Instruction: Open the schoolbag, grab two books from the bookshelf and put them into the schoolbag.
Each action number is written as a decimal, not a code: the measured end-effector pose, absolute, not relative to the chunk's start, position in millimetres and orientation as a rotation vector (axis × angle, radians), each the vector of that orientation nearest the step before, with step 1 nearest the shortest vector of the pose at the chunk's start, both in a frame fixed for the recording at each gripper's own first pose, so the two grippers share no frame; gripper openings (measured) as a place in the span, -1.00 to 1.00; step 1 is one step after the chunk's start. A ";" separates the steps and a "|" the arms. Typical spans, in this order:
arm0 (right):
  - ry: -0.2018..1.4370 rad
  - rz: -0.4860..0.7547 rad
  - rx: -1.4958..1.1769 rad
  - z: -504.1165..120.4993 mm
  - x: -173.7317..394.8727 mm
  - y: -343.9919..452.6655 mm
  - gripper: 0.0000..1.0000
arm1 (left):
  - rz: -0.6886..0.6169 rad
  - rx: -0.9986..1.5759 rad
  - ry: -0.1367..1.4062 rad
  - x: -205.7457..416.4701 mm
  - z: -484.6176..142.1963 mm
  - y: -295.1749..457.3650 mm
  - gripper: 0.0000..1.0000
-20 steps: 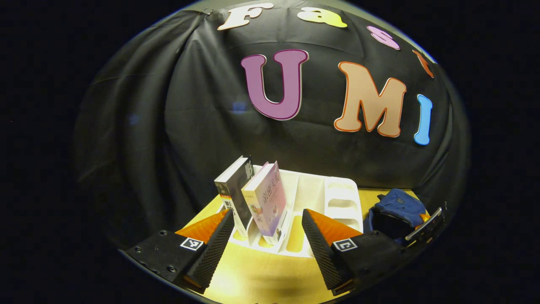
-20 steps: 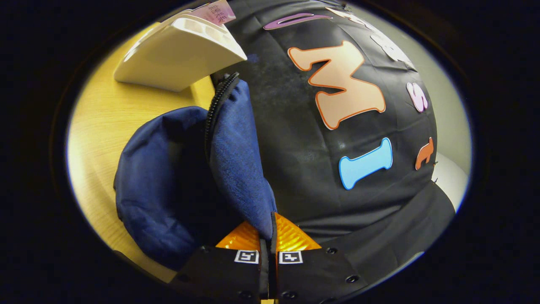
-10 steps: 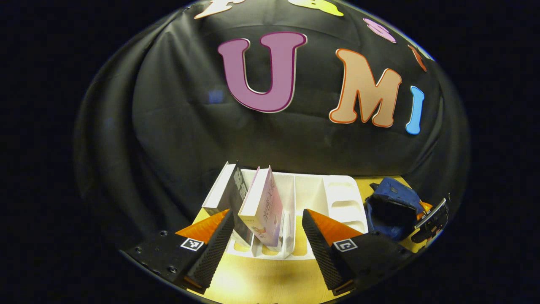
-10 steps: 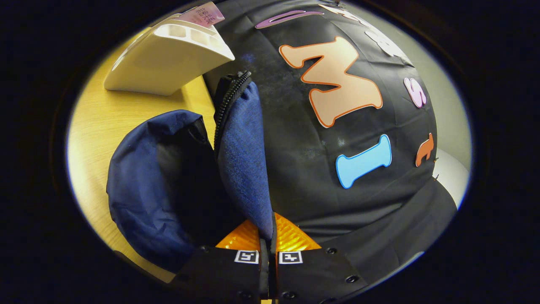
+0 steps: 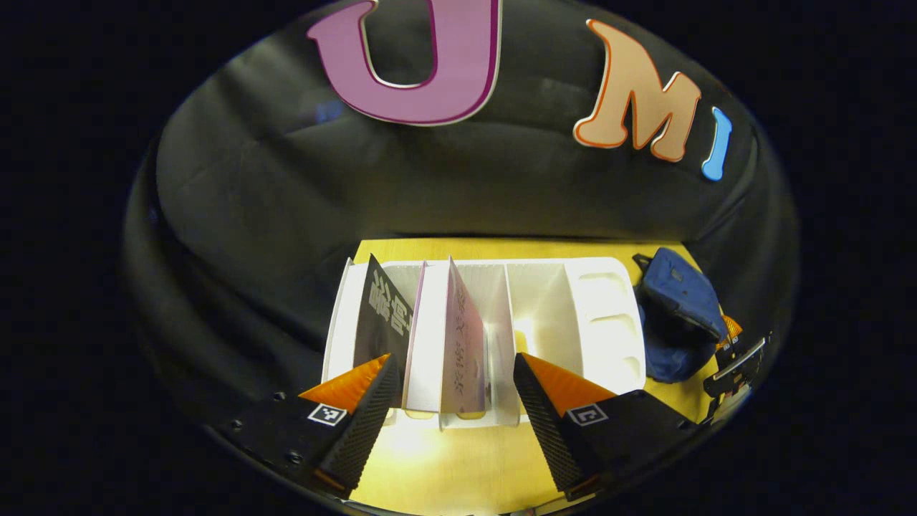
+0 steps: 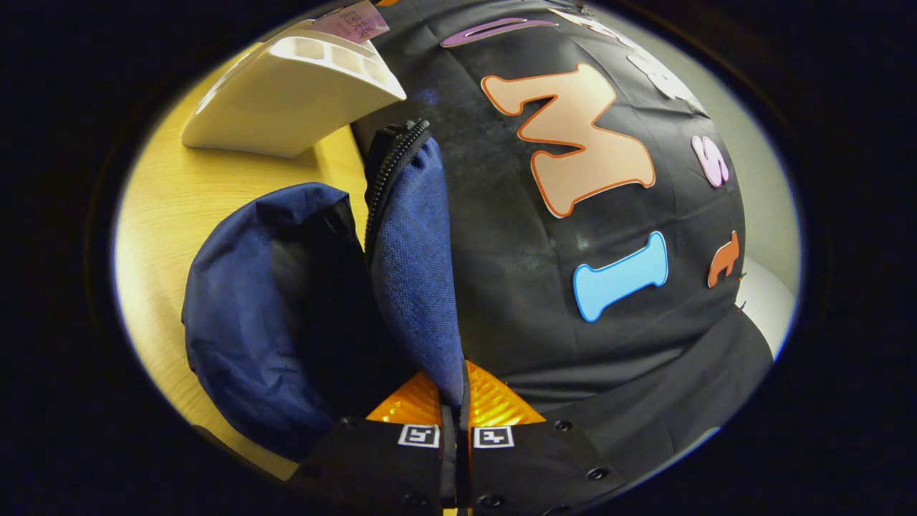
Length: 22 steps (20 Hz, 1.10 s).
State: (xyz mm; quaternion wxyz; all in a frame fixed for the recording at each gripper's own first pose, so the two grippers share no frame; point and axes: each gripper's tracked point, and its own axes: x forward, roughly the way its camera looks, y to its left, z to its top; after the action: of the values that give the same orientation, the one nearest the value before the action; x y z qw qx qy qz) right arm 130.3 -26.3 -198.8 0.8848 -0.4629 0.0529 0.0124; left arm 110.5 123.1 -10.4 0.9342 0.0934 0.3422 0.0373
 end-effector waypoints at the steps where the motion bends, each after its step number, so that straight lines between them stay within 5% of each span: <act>1: 0.111 0.026 -0.962 -198.6 130.3 -26.2 -0.98 | 0.080 0.186 0.742 112.9 -15.3 125.8 0.88; 14: 0.124 0.048 -0.971 -202.5 127.6 -24.4 -0.98 | 0.088 0.208 1.104 128.0 -59.6 129.2 0.58; 18: 0.124 0.049 -0.972 -201.6 128.0 -24.6 -0.98 | 0.064 0.165 1.153 130.9 -70.3 112.9 -0.06; 22: 0.126 0.052 -0.969 -202.6 128.0 -22.3 -0.98 | 0.060 0.165 1.202 128.6 -77.6 102.2 -0.25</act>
State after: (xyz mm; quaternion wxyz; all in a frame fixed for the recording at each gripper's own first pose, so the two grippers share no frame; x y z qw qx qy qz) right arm 128.0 -22.3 -202.6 0.8828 -0.4652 0.0604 0.0248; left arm 128.6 102.2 -77.6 0.8212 0.0777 0.5646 0.0284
